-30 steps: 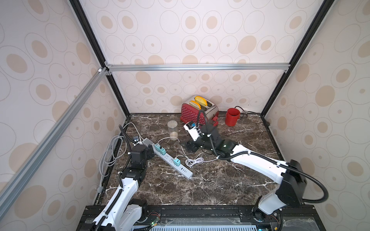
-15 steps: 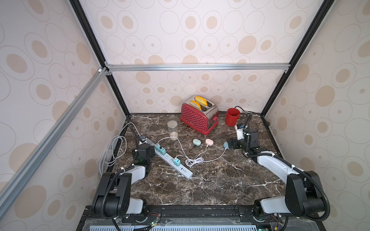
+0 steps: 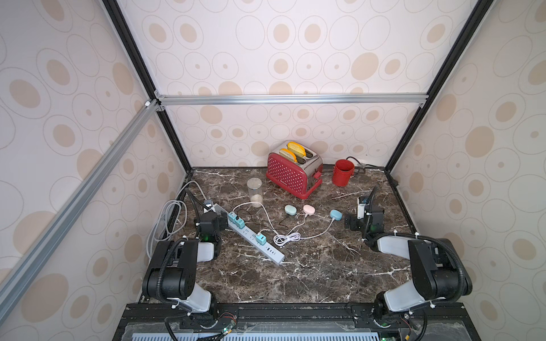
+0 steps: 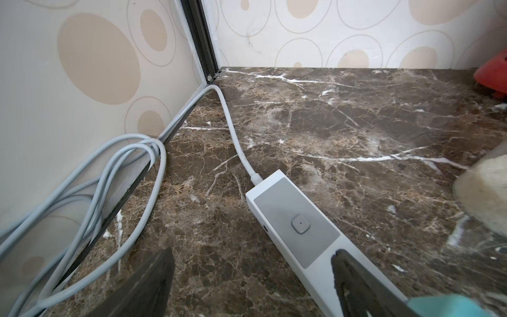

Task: Charge the bluetooth headset
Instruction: Reset both arms

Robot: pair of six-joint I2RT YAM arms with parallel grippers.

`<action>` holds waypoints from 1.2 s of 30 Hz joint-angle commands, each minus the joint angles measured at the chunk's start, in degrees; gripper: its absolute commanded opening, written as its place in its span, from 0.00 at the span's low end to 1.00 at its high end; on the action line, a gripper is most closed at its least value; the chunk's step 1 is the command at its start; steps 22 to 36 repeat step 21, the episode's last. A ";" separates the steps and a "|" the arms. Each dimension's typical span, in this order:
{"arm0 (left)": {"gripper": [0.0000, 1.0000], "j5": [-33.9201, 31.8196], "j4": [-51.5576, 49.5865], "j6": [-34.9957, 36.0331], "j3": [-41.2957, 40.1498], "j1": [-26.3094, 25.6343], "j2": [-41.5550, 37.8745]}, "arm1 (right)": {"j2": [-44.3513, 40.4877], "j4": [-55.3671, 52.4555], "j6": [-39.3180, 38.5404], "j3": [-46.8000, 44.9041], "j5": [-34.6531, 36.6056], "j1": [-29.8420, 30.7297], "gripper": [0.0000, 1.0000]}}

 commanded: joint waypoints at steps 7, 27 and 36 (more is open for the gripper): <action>0.99 0.88 2.35 1.34 0.41 0.12 0.05 | 0.22 15.23 -0.40 -5.91 0.50 -0.10 0.99; 0.99 0.92 2.15 1.39 0.47 0.12 -0.04 | 1.20 18.03 -0.44 -6.40 0.57 -0.11 1.00; 0.99 0.92 2.15 1.39 0.47 0.12 -0.04 | 1.20 18.03 -0.44 -6.40 0.57 -0.11 1.00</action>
